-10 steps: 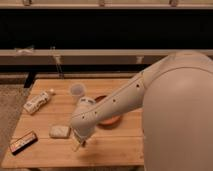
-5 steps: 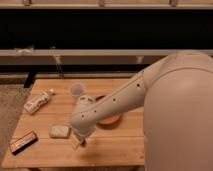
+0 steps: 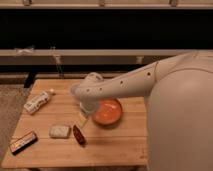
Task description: Place the ceramic cup in the ceramic bowl
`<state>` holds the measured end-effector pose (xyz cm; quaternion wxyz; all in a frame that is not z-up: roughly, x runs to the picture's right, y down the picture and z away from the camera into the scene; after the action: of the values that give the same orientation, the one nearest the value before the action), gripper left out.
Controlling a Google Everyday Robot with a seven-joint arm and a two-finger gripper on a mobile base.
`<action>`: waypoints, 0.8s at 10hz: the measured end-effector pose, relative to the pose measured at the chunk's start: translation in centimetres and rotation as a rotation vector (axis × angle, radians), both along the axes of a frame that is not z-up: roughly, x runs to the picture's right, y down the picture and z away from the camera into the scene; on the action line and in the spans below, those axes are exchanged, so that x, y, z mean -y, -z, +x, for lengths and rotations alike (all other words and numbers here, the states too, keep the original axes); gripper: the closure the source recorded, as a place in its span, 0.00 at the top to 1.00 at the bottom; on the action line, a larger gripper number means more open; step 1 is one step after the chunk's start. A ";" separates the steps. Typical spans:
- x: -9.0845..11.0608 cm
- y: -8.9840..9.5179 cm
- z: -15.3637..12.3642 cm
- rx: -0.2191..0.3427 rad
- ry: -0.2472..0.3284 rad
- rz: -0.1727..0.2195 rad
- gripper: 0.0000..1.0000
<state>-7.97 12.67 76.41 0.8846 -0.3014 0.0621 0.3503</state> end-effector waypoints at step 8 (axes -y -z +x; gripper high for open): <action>9.5 -5.3 -7.8 0.101 0.154 0.054 0.80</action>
<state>-15.77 3.13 81.67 0.9187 -0.2890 0.0310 0.2674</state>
